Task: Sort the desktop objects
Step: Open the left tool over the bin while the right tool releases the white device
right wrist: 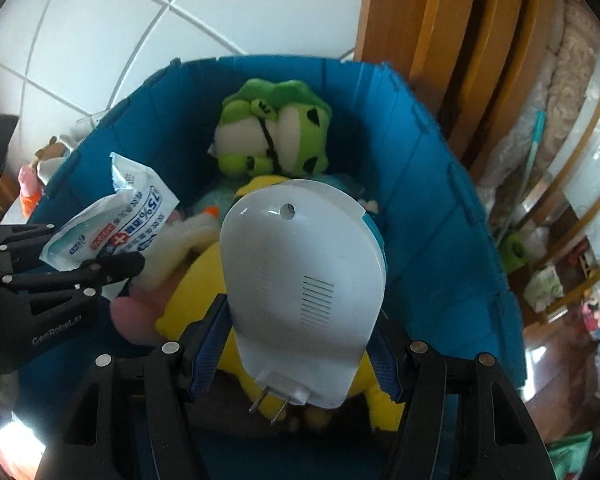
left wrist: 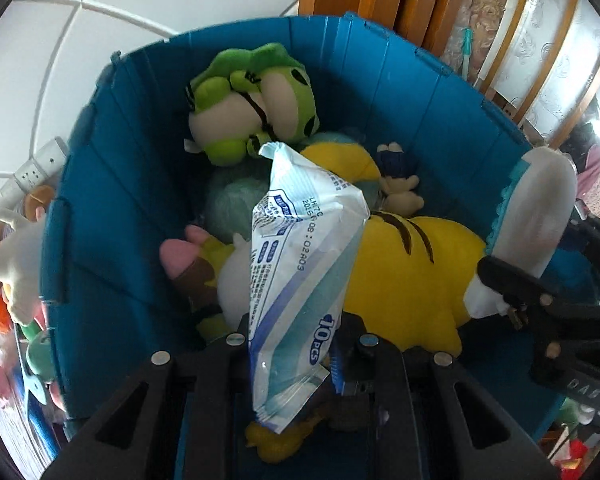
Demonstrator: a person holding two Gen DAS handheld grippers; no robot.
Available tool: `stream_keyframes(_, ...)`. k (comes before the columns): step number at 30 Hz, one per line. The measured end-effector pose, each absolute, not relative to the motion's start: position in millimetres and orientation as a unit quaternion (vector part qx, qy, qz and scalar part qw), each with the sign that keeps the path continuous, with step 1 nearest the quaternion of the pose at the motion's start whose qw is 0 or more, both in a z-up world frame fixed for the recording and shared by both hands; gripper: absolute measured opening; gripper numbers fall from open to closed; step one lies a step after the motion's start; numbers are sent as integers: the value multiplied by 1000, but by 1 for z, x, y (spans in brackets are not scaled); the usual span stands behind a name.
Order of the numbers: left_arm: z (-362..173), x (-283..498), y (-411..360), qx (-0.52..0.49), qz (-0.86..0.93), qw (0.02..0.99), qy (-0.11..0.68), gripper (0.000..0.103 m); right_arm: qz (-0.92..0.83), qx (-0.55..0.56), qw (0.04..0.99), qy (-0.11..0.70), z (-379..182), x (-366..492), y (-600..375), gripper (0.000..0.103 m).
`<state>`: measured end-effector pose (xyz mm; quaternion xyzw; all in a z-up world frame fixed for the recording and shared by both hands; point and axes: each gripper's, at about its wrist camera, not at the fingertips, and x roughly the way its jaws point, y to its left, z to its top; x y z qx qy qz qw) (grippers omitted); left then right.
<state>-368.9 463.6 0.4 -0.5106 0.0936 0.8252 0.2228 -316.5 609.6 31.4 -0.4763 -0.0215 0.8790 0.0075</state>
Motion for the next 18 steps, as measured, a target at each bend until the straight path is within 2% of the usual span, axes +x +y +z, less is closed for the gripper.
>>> stream_keyframes(5,0,-367,461,-507,829,214,97,21,870,-492,-2,-16,20,-323,609,63)
stream_keyframes(7,1,-365,460,-505,831,211,98,27,868,-497,-1,-14,16,-325,610,63)
stream_keyframes(8,1,-364,459,-504,832,210,98,32,866,-499,-1,-13,14,-326,610,64)
stream_keyframes(9,1,-364,459,-504,833,209,99,46,865,-501,0,-12,12,-327,610,64)
stream_keyframes(10,1,-363,458,-503,833,207,99,65,864,-504,1,-11,10,-326,610,64)
stream_keyframes(12,2,-361,457,-501,835,205,100,83,862,-507,3,-11,7,-324,609,64)
stream_keyframes(15,2,-359,455,-498,838,201,101,83,865,-502,10,-9,9,-321,609,66)
stream_keyframes(16,2,-358,454,-497,839,199,101,83,865,-501,12,-8,9,-320,609,73)
stream_keyframes(17,4,-356,453,-494,840,200,101,83,866,-499,14,-8,10,-319,609,88)
stream_keyframes(18,7,-353,450,-490,842,202,99,83,867,-498,17,-7,11,-318,609,94)
